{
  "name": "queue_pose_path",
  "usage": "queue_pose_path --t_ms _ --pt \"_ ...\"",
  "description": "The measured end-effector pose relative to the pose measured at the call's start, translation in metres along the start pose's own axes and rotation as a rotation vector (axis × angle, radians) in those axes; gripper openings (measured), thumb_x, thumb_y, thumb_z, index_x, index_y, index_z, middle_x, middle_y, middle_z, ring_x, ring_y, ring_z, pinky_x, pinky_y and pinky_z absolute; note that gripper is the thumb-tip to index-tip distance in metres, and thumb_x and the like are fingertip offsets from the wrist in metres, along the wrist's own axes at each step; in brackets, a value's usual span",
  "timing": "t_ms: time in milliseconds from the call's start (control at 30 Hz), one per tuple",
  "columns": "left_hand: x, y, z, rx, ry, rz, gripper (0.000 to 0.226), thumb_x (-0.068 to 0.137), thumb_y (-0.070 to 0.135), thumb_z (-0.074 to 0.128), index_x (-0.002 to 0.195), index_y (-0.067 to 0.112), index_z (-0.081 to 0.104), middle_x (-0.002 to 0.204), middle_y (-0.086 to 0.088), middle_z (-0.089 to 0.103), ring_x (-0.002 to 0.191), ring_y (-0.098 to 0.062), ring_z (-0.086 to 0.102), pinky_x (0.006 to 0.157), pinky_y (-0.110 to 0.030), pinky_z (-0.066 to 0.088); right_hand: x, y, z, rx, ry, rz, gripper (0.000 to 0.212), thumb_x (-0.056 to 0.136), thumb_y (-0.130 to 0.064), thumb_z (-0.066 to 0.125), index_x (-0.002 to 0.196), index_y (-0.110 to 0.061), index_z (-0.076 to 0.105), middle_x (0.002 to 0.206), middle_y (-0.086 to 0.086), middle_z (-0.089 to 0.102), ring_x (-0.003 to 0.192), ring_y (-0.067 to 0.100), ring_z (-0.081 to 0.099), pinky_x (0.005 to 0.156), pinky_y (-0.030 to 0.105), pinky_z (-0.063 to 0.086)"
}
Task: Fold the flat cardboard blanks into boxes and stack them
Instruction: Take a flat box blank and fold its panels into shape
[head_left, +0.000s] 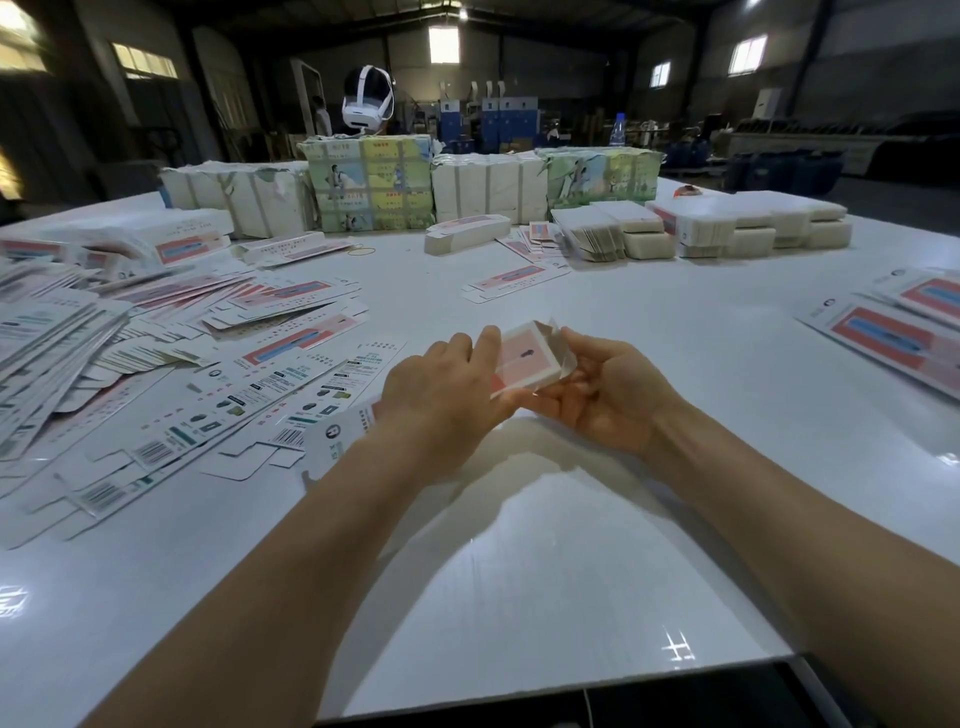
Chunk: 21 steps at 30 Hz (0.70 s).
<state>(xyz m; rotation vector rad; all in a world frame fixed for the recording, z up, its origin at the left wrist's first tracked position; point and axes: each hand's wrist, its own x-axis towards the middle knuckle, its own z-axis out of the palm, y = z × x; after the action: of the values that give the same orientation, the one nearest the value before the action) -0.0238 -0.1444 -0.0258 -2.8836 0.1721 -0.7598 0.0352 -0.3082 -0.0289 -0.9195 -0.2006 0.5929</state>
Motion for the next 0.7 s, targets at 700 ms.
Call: queue_pose_path --t_ms 700 --pt "-0.006 -0.004 0.003 0.175 0.115 0.131 0.072 0.091 0.063 0.025 0.143 0.014 0.028 0.116 -0.006 0.055 0.101 -0.024 0.052 0.069 -0.032 0.033 0.001 0.005 0.009 -0.252 0.183 -0.096 0.036 0.091 0.000 0.038 0.105 -0.019 0.065 0.105 0.013 0.064 0.083 0.029 0.067 0.070 0.047 0.059"
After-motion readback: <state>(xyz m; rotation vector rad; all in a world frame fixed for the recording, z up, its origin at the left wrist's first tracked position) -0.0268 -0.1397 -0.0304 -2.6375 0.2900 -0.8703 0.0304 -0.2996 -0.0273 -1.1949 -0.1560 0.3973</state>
